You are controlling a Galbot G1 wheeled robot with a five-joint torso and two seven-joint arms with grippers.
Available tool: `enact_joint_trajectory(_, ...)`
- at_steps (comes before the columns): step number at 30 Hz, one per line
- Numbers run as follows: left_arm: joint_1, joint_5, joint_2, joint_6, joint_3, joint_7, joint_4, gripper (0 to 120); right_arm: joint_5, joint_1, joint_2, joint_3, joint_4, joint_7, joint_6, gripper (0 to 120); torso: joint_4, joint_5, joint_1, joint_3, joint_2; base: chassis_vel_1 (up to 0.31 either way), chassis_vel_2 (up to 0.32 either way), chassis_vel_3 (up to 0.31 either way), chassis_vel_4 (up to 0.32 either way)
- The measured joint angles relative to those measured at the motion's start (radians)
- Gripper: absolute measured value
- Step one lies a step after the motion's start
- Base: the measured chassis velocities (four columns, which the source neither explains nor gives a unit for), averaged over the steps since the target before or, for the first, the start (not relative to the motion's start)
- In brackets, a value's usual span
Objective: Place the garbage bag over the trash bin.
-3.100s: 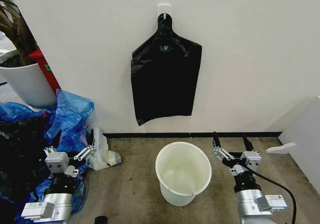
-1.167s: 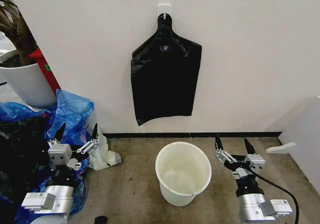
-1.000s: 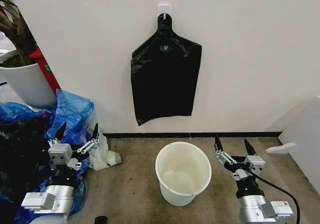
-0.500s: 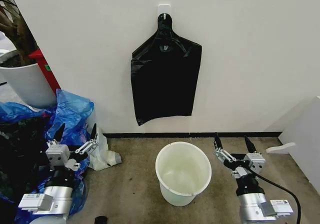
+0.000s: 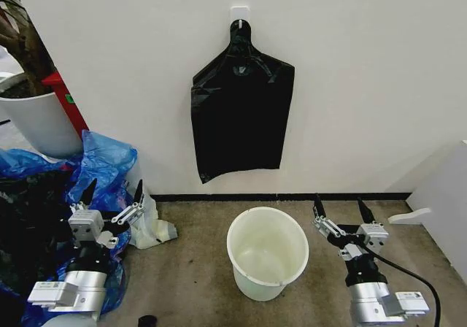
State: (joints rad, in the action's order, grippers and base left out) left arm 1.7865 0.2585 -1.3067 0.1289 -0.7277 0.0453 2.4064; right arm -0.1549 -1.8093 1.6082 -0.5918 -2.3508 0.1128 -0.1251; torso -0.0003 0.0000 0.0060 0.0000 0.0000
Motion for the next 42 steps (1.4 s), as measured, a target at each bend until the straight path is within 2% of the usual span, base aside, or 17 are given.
enact_joint_trajectory(18,0.005,-0.005,-0.008,0.000,-0.005,0.002,-0.004,100,-0.038,0.001,0.000,0.005,0.004,0.009,-0.007,100,0.0000,0.0000,0.000,0.000,0.000,0.000,0.000,0.000,0.000)
enact_joint_trajectory(25,0.000,0.003,0.003,0.014,-0.007,0.015,-0.013,100,-0.215,0.080,-0.028,0.036,0.004,-0.054,0.077,100,-0.0001,0.0001,0.000,0.000,0.000,0.000,0.000,0.000,0.000)
enact_joint_trajectory(29,0.001,0.010,0.016,0.030,-0.013,0.021,-0.017,100,-0.376,0.172,-0.066,0.086,-0.011,-0.114,0.133,100,0.0001,0.0001,0.000,0.000,0.000,0.000,0.000,0.000,0.000)
enact_joint_trajectory(35,-0.001,0.029,0.023,0.035,-0.017,0.025,-0.017,100,-0.500,0.237,-0.094,0.132,-0.011,-0.145,0.156,100,0.0001,0.0001,0.000,0.000,0.000,0.000,0.000,0.000,0.000)
enact_joint_trajectory(42,0.007,0.078,0.059,0.064,-0.012,0.039,-0.024,100,-0.724,0.342,-0.156,0.242,0.020,-0.143,0.171,100,-0.0001,-0.0001,0.000,0.000,0.000,0.000,0.000,0.000,0.000)
